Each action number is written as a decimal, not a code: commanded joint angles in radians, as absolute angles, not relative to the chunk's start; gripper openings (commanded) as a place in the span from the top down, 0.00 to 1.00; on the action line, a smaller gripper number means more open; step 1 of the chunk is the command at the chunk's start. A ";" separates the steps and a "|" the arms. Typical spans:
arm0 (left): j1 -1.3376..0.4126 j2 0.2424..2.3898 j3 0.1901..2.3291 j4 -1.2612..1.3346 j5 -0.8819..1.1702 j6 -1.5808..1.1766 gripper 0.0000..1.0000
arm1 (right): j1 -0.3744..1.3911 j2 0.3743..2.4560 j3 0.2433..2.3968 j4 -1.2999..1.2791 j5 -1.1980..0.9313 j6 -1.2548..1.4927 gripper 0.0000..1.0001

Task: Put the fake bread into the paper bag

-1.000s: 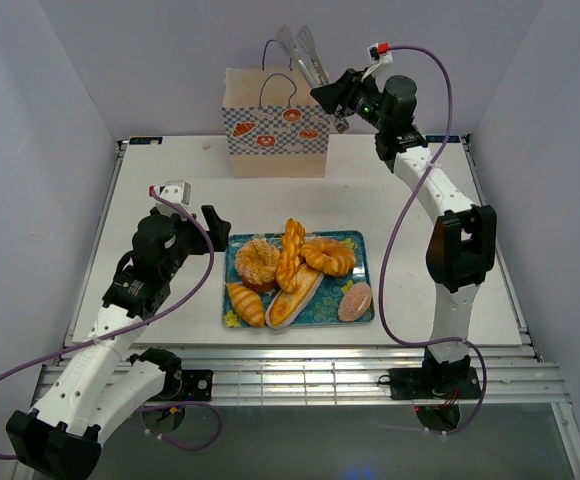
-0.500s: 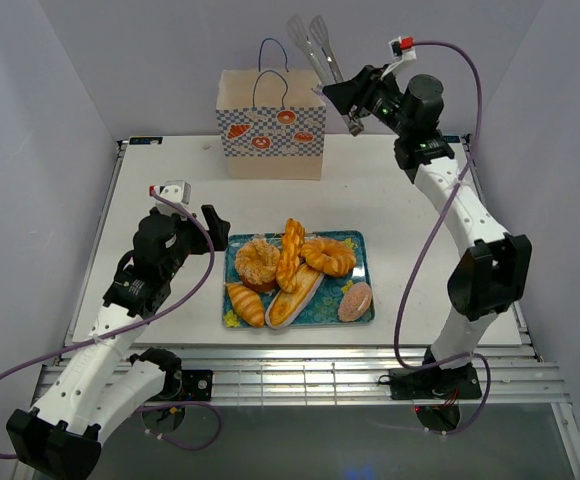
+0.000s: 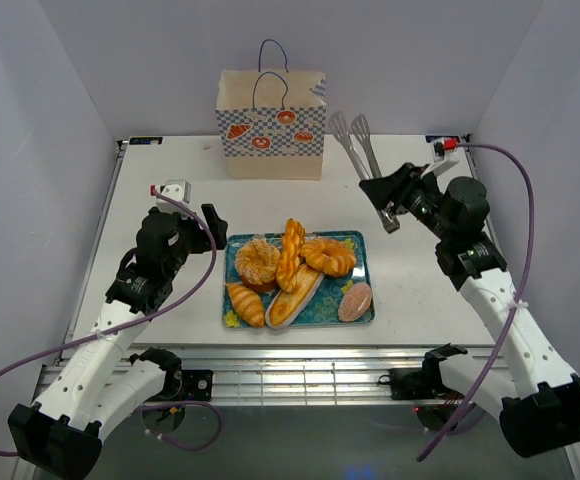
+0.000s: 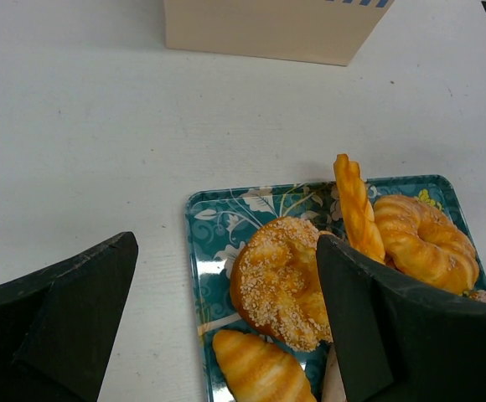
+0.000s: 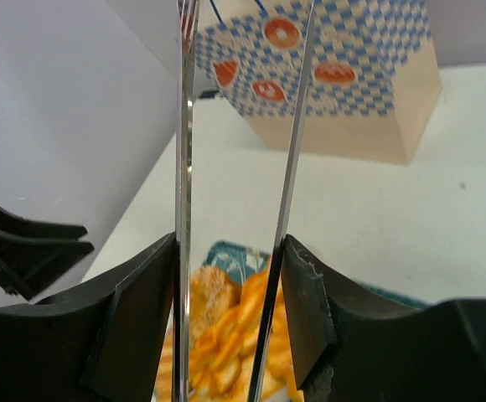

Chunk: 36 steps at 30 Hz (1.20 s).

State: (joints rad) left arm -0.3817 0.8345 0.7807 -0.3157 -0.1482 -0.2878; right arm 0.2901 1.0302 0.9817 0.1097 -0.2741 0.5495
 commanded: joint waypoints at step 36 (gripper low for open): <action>-0.385 0.871 0.821 -0.341 -0.170 -0.272 0.02 | 0.673 0.735 0.833 -0.607 -0.051 0.143 0.44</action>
State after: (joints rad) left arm -0.3817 0.8734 0.7807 -0.3374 -0.1799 -0.2775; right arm 0.6086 0.7170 0.7834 -0.6300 -0.1516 0.1711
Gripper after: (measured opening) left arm 0.979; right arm 0.563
